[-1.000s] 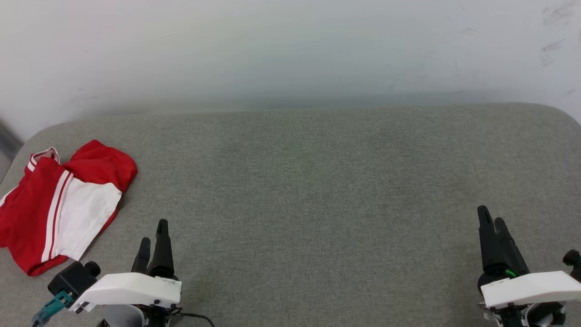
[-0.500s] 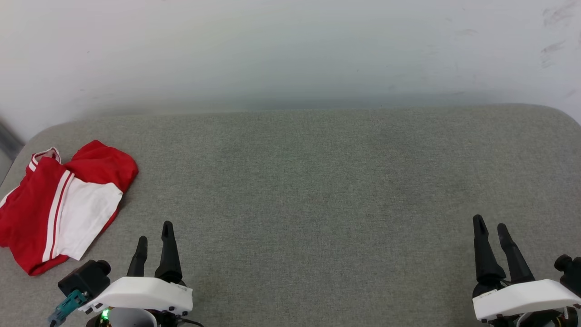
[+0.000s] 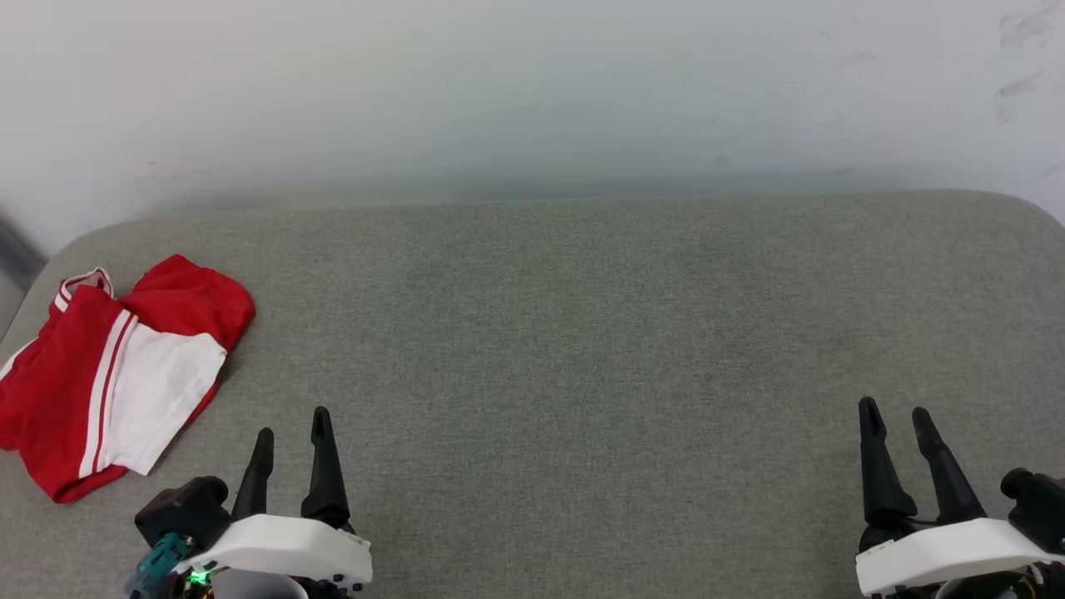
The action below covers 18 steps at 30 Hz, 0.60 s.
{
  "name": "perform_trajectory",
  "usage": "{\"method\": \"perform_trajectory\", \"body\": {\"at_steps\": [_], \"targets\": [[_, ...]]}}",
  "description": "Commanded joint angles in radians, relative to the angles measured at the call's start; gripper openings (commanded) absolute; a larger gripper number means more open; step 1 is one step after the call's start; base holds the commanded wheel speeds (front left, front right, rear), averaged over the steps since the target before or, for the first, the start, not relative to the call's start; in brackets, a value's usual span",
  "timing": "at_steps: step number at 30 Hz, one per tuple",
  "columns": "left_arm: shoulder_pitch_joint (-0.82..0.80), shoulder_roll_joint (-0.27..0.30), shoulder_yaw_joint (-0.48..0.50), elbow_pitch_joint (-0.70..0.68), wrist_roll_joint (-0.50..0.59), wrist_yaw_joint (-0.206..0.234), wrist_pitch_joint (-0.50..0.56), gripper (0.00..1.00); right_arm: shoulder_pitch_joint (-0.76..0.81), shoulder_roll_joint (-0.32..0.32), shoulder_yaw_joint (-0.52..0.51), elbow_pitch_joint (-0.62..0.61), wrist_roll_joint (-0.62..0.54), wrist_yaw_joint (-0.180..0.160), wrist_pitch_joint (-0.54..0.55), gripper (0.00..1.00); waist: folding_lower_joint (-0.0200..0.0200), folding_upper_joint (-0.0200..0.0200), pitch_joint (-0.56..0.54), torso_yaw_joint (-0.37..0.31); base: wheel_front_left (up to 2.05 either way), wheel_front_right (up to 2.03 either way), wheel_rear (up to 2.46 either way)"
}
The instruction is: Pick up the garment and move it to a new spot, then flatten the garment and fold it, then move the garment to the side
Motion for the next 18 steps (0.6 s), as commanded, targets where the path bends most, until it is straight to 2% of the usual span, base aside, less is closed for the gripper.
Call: {"method": "perform_trajectory", "body": {"at_steps": [1, 18], "targets": [[-0.003, 0.006, -0.004, -0.013, 0.023, 0.003, -0.009, 1.00, 0.004, 0.000, 0.002, -0.015, -0.021, 0.000, -0.008, 1.00, 0.0000, 0.0000, 0.000, 0.000, 0.00, 0.00, 0.00], [0.017, 0.003, -0.020, -0.027, 0.174, -0.018, -0.050, 1.00, 0.026, 0.000, 0.015, -0.033, -0.173, 0.000, -0.050, 1.00, 0.0000, 0.0000, 0.005, 0.001, 0.00, 0.00, 0.00]]}}
